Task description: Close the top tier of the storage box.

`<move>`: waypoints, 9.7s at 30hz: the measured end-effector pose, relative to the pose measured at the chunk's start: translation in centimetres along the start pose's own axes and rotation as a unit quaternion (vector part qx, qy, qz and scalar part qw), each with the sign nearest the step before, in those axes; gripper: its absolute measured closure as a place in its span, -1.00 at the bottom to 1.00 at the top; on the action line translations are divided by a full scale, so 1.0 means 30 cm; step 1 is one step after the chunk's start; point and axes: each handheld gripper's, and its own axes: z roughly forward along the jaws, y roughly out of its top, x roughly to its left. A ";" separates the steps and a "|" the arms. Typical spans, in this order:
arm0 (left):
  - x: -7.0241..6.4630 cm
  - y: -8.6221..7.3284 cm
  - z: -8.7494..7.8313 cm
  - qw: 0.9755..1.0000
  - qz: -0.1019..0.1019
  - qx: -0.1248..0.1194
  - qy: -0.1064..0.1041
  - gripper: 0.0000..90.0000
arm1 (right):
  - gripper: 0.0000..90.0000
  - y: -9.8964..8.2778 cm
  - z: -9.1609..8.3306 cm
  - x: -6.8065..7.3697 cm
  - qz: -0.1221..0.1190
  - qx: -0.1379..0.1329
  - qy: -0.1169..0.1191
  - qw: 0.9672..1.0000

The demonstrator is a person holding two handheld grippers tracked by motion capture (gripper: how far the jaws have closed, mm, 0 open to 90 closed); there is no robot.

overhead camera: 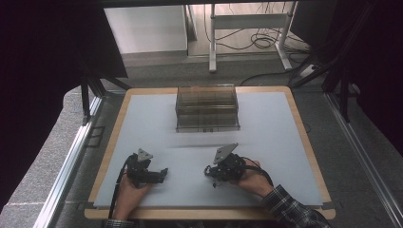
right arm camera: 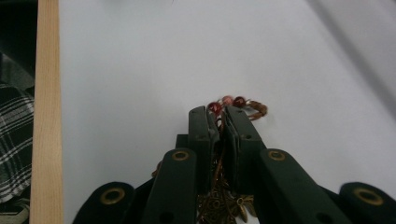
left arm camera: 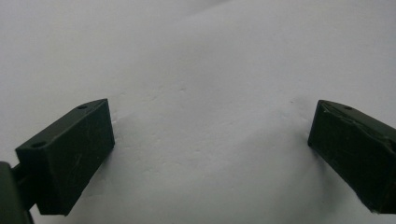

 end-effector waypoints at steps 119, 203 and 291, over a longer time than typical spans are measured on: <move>-0.001 0.000 0.001 1.000 0.000 -0.002 0.001 -0.99 | 0.80 0.223 -0.258 -0.214 0.037 -0.116 -0.069 0.990; -0.001 0.000 0.000 1.000 0.000 -0.001 0.000 -0.99 | 0.79 0.300 -0.045 -0.401 0.056 -0.093 -0.105 0.989; 0.000 0.000 0.000 1.000 0.001 0.000 0.001 -0.99 | 0.52 0.287 0.023 -0.430 0.075 -0.042 -0.108 0.990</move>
